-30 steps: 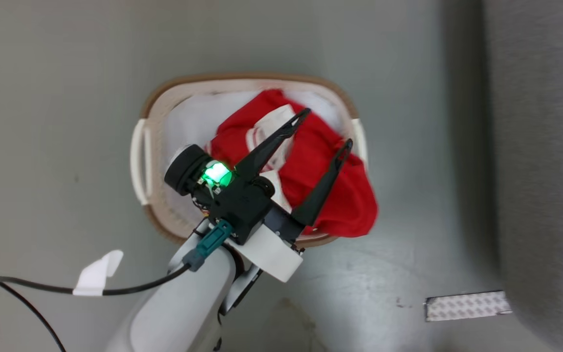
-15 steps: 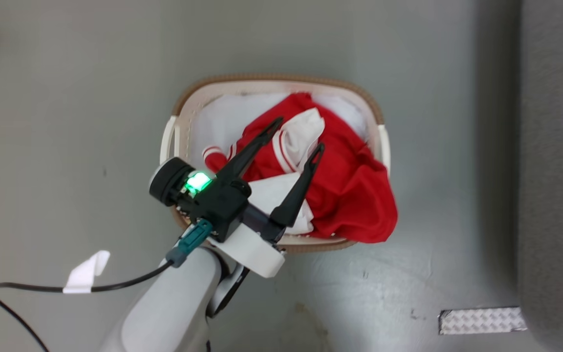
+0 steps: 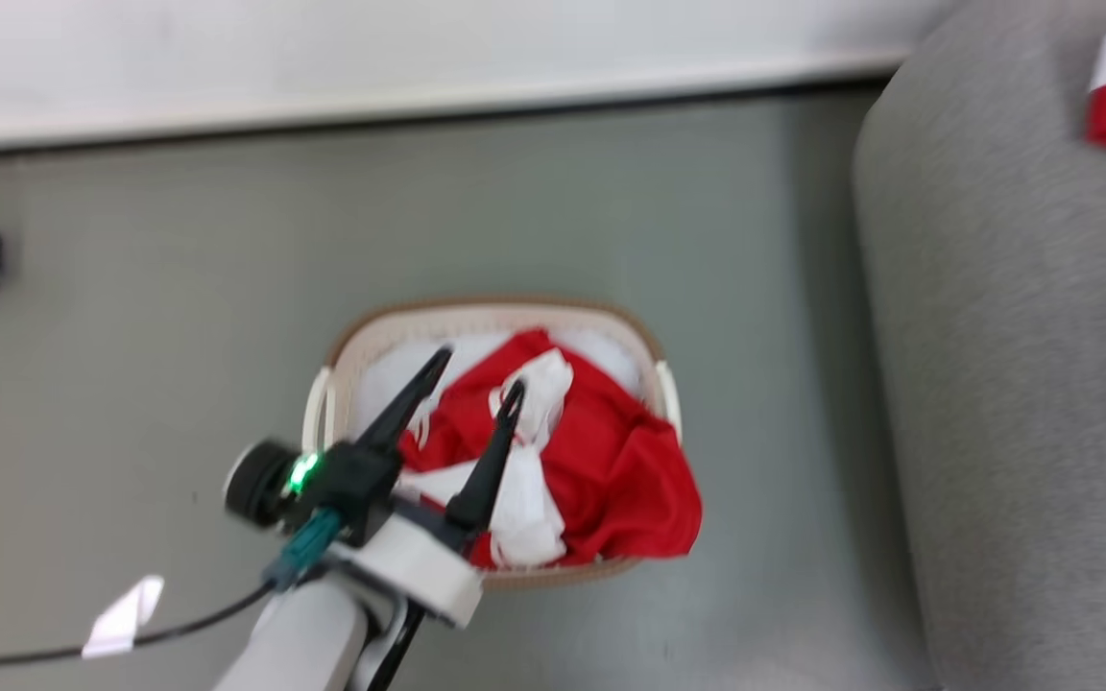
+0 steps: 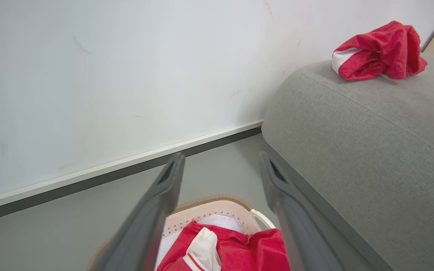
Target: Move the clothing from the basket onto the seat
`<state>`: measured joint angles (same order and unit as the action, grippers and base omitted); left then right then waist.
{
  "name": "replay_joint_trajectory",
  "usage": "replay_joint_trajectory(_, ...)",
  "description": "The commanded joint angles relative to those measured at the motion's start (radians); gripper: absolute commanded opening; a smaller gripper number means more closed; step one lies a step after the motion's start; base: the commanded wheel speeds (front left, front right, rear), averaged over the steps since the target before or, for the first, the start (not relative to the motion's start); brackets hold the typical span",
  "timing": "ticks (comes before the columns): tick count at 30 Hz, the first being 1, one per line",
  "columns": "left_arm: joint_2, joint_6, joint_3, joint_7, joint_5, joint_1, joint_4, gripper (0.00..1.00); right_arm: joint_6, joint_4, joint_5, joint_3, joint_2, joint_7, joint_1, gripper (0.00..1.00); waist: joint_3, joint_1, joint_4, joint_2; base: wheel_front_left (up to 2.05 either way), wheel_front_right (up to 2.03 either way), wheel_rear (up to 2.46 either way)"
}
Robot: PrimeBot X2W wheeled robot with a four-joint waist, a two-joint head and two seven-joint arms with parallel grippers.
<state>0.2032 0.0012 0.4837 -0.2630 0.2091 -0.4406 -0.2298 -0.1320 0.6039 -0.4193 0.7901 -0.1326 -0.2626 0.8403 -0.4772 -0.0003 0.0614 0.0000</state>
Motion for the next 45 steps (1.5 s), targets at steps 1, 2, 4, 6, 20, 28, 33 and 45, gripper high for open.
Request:
replay_joint_trajectory(1, 0.012, 0.010, -0.017, -0.002, 0.016, 0.049, -0.005, 1.00, 0.002, -0.039, 0.043, -0.033, 0.018, -0.003, -0.070, 1.00, 0.111, 0.0003, 0.038, 0.0000, 0.00, 0.00, 0.00)
replay_joint_trajectory(2, 0.011, 0.017, -0.024, -0.002, 0.022, 0.067, -0.004, 1.00, 0.002, -0.063, 0.064, -0.051, 0.025, -0.003, -0.102, 1.00, 0.134, 0.0003, 0.037, 0.0000, 0.00, 0.00, 0.00)
replay_joint_trajectory(4, 0.007, 0.027, -0.043, -0.002, 0.031, 0.112, -0.006, 1.00, 0.002, -0.102, 0.104, -0.085, 0.047, -0.003, -0.173, 1.00, 0.191, 0.0003, 0.031, 0.0000, 0.00, 0.00, 0.00)
replay_joint_trajectory(6, -0.001, 0.039, -0.069, -0.002, 0.040, 0.160, -0.005, 1.00, 0.002, -0.145, 0.146, -0.125, 0.059, -0.002, -0.244, 1.00, 0.243, 0.0003, 0.022, 0.0000, 0.00, 0.00, 0.00)
replay_joint_trajectory(20, -0.026, 0.085, -0.275, -0.002, 0.052, 0.448, 0.018, 1.00, 0.003, -0.254, 0.450, -0.524, 0.080, -0.002, -0.655, 1.00, 0.460, 0.0003, -0.018, 0.0000, 0.00, 0.00, 0.00)
replay_joint_trajectory(28, -0.071, 0.044, -0.378, -0.002, 0.010, 0.528, 0.034, 1.00, 0.003, -0.269, 0.497, -0.664, 0.080, -0.002, -0.780, 1.00, 0.492, 0.0003, -0.037, 0.0000, 0.00, 0.00, 0.00)
replay_joint_trajectory(33, -0.090, 0.018, -0.413, -0.002, -0.010, 0.551, 0.026, 1.00, 0.003, -0.267, 0.502, -0.699, 0.080, -0.002, -0.805, 1.00, 0.501, 0.0003, -0.038, 0.0000, 0.00, 0.00, 0.00)
replay_joint_trajectory(45, -0.134, -0.032, -0.468, -0.002, -0.059, 0.566, 0.006, 1.00, 0.003, -0.258, 0.512, -0.725, 0.080, -0.002, -0.818, 1.00, 0.517, 0.0003, -0.046, 0.0000, 0.00, 0.00, 0.00)
